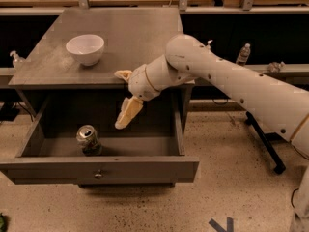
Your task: Pick 7up can from top drawer and place on counter
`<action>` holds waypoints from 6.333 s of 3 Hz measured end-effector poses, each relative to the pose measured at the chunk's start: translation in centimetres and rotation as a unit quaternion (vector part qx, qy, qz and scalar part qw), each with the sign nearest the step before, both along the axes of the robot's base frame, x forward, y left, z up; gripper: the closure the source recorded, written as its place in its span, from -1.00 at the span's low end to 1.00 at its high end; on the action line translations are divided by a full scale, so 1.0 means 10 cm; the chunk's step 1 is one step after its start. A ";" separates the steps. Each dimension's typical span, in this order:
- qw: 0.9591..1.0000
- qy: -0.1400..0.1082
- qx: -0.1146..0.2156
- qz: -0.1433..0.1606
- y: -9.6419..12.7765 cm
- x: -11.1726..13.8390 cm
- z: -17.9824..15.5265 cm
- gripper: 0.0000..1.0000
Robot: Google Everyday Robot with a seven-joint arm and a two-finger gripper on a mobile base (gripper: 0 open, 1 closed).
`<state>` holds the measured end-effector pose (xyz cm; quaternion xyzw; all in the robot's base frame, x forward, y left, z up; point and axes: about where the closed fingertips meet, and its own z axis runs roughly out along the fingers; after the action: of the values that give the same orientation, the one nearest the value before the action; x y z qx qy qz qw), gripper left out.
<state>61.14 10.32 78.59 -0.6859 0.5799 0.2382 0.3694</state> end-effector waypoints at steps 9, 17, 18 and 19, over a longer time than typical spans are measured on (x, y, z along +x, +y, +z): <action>0.994 -0.001 0.101 0.046 0.90 -0.19 -0.08 -0.26; 0.989 0.064 0.132 -0.029 0.86 -0.23 -0.60 1.00; 0.988 0.020 0.155 -0.020 0.53 -0.20 0.04 1.00; 0.989 -0.022 0.148 -0.014 0.11 -0.11 0.72 1.00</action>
Offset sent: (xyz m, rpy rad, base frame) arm -0.0521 -0.0762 0.1329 0.2361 -0.4606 -0.1791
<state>60.05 11.46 85.83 -0.6205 0.5395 0.3009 0.4831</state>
